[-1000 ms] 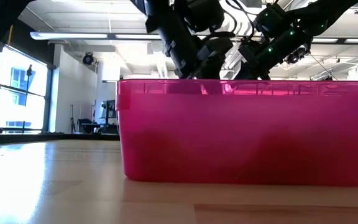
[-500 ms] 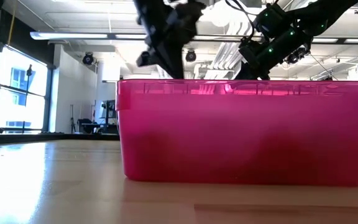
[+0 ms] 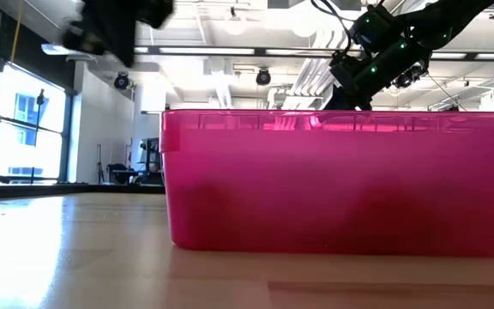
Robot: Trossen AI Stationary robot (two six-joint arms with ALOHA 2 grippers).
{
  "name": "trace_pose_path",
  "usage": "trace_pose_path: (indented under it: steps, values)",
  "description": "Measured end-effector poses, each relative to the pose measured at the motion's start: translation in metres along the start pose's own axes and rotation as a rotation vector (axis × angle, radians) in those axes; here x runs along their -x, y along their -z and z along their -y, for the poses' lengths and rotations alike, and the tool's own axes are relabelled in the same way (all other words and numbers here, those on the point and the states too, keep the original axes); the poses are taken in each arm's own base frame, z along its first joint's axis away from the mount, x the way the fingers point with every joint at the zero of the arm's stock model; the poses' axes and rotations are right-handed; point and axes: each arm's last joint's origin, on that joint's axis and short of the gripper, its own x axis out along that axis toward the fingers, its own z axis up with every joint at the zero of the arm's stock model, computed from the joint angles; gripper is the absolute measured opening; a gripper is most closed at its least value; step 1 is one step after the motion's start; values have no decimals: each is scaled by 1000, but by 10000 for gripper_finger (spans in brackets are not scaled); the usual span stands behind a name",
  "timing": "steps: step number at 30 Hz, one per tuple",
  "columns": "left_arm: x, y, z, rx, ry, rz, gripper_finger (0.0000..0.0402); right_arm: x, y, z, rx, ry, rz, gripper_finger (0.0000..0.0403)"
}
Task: Sort produce into baskets
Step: Put the left yellow lemon into the blue bin
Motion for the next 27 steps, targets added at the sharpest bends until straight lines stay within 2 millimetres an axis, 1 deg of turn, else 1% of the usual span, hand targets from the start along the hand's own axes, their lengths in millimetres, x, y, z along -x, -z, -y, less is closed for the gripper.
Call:
trace_pose_path:
  steps: [4, 8, 14, 16, 19, 21, 24, 27]
  values:
    - [8, 32, 8, 80, 15, -100, 0, 0, 0, 0, 0, 0, 0, 0]
    - [10, 60, 17, 166, 25, -189, 0, 0, 0, 0, 0, 0, -1, 0]
    - [8, 97, 25, 427, -45, -259, 2, 0, 1, 0, 0, 0, -14, 0]
    - [9, 105, 27, 464, -45, -270, 9, 0, 2, 0, 0, 0, -16, 0]
    - [7, 112, 30, 506, -61, -301, 33, 0, 1, 0, 0, 0, -15, 0]
    - [2, 116, 31, 513, -87, -327, 56, 0, 1, 0, 1, 0, -15, 0]
    - [-7, 119, 34, 521, -131, -377, 99, 0, 1, 0, 4, 0, -15, 0]
    - [-21, 122, 36, 523, -190, -430, 146, 0, 1, 0, 4, 0, -15, 0]
